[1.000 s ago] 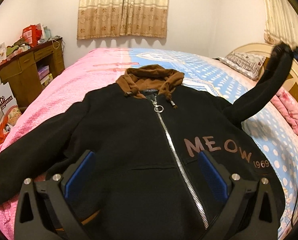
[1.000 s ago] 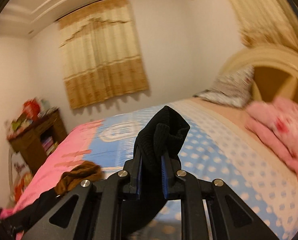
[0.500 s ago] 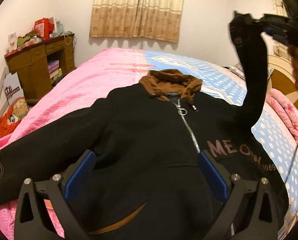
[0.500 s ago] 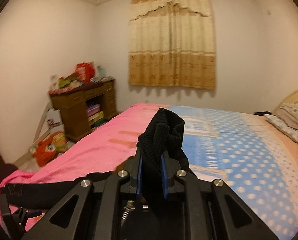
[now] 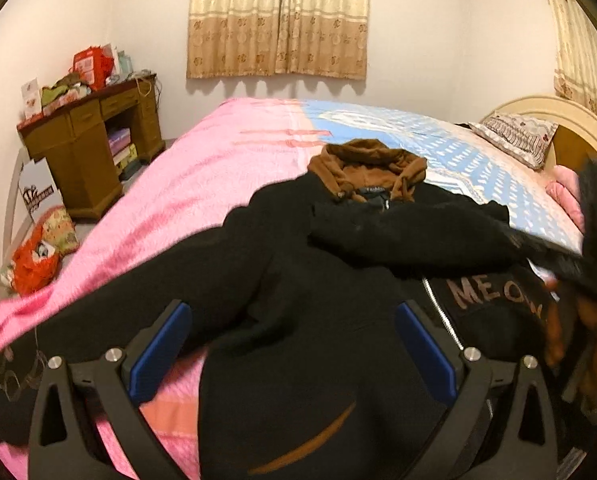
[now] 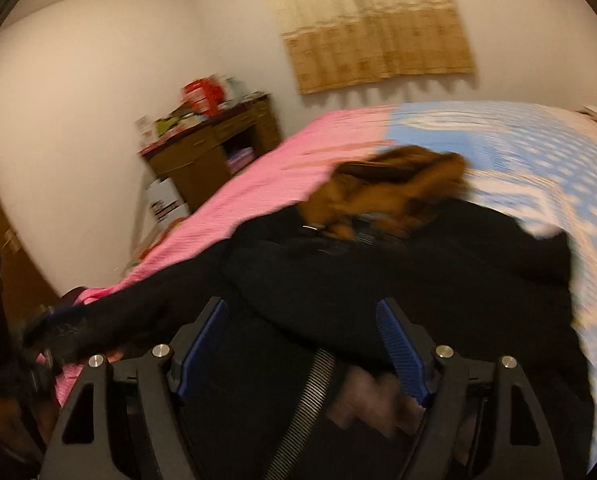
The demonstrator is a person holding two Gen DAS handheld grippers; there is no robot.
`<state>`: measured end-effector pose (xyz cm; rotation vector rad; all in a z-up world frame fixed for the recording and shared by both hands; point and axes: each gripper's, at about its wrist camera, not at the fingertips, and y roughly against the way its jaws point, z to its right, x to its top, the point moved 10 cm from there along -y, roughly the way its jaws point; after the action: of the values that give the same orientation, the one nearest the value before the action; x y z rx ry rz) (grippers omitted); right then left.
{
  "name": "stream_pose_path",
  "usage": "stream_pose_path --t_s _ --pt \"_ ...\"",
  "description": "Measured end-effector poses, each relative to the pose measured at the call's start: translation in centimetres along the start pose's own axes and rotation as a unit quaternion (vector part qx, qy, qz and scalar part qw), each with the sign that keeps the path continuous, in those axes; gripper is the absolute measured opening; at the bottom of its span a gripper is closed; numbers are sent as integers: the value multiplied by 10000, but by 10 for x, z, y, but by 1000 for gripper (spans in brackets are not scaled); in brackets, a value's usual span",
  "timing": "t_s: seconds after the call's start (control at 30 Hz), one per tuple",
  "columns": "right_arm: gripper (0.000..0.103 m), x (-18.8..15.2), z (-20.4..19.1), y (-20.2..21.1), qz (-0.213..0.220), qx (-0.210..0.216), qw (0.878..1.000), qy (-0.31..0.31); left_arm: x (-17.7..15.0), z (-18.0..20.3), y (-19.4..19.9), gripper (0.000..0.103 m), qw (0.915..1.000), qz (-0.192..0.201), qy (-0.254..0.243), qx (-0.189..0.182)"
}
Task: Fold large clothes
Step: 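Lift the sleeve with the right tool and fold it across the hoodie front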
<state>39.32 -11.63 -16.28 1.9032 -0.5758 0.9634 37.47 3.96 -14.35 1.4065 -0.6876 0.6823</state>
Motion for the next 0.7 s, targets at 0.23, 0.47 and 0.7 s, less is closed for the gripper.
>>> stream_pose_path --t_s 0.23,0.47,0.7 --pt "80 -23 83 37 418 -662 9907 -1112 44 20 -29 103 9997 3 97 -220" --pt "82 -52 130 38 698 -335 9694 -2329 50 37 -83 102 9977 -282 330 -522" --pt "82 -58 145 39 735 -57 9575 -2789 36 49 -159 67 9933 -897 518 -512"
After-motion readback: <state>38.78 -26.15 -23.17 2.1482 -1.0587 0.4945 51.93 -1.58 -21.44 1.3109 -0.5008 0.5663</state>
